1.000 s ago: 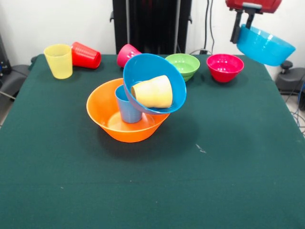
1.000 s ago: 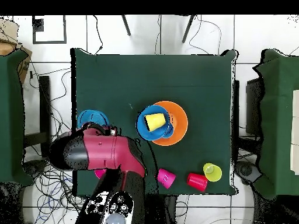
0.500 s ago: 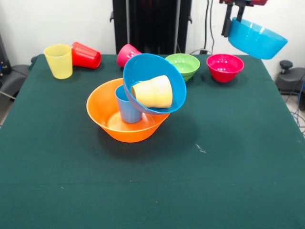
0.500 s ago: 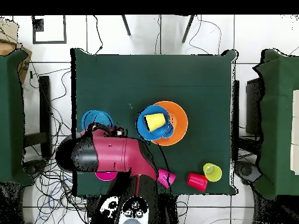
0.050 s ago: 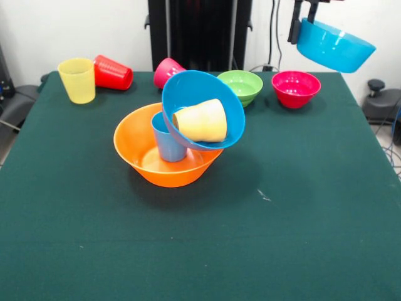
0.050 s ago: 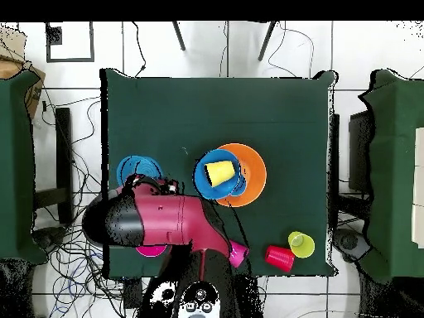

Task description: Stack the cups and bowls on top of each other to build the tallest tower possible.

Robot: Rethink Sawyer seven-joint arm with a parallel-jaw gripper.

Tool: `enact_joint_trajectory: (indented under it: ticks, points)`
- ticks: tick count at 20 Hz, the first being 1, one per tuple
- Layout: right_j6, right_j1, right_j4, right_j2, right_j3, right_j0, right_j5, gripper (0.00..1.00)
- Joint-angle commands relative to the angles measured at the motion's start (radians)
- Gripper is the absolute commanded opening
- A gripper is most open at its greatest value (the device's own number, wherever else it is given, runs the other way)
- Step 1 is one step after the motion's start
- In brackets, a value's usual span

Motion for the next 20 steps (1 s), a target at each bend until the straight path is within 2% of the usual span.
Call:
enact_joint_trajectory:
  ticks: [1, 5, 13, 20]
  points:
    - [-0.113, -0.011, -0.094, 0.125, 0.089, -0.042, 0.105, 0.00]
    - [-0.102, -0.007, -0.107, 0.134, 0.098, -0.056, 0.091, 0.00]
    - [-0.050, 0.049, -0.118, 0.148, 0.087, -0.066, 0.069, 0.00]
    - [-0.032, 0.098, -0.154, 0.141, 0.062, -0.064, 0.046, 0.00]
